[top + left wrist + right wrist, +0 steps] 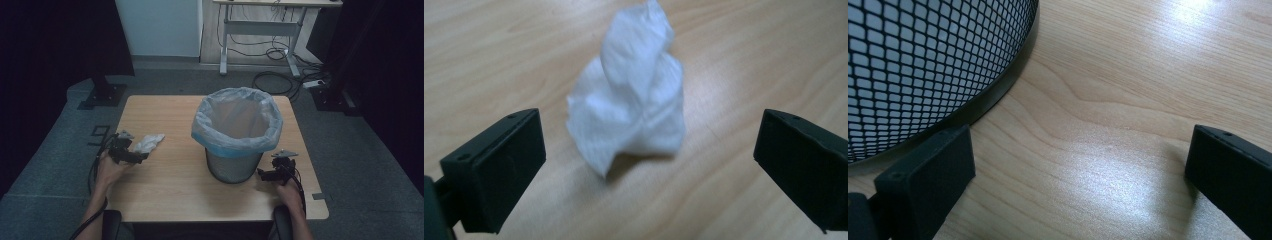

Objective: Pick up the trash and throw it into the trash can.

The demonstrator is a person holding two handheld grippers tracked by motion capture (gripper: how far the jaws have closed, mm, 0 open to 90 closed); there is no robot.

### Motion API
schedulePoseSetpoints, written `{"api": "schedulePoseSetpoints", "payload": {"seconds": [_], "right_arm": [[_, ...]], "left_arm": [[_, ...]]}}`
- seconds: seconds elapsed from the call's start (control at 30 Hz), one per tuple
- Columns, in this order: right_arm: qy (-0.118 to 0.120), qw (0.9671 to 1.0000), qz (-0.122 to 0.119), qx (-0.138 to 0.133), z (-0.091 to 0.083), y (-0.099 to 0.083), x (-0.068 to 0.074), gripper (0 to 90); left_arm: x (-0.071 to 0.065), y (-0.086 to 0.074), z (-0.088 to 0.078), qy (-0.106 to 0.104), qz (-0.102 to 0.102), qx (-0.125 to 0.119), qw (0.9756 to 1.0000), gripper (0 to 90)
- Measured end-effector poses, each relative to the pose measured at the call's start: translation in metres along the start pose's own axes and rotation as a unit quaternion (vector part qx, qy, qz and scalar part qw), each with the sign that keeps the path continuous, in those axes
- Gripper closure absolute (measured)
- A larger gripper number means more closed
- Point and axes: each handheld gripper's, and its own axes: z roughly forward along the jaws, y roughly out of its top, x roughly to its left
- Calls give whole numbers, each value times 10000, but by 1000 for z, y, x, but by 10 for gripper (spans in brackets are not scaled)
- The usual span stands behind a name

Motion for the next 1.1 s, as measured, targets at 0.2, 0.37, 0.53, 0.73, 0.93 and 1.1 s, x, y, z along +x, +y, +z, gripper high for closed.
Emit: {"api": "schedulePoseSetpoints", "payload": {"seconds": [0.2, 0.37, 0.53, 0.73, 0.93, 1.1], "right_arm": [[4, 10000, -5, 2, 0, 0, 0, 0], [6, 10000, -6, 1, 0, 0, 0, 0], [10, 10000, -10, 0, 0, 0, 0, 0], [22, 10000, -7, -1, 0, 0, 1, 0], [32, 10000, -13, -1, 0, 0, 1, 0], [35, 10000, -16, 0, 0, 0, 1, 0]], "left_arm": [[9, 13, 15, 73, -91, 14, 9999, 25], [15, 20, 30, 137, -117, 96, 9998, 35], [16, 21, 43, 95, -70, 101, 9999, 108], [12, 19, 52, 130, 34, 140, 9998, 270], [12, 17, 55, -4, -54, 71, 10000, 464], [11, 19, 55, -53, -26, 86, 9999, 627]]}}
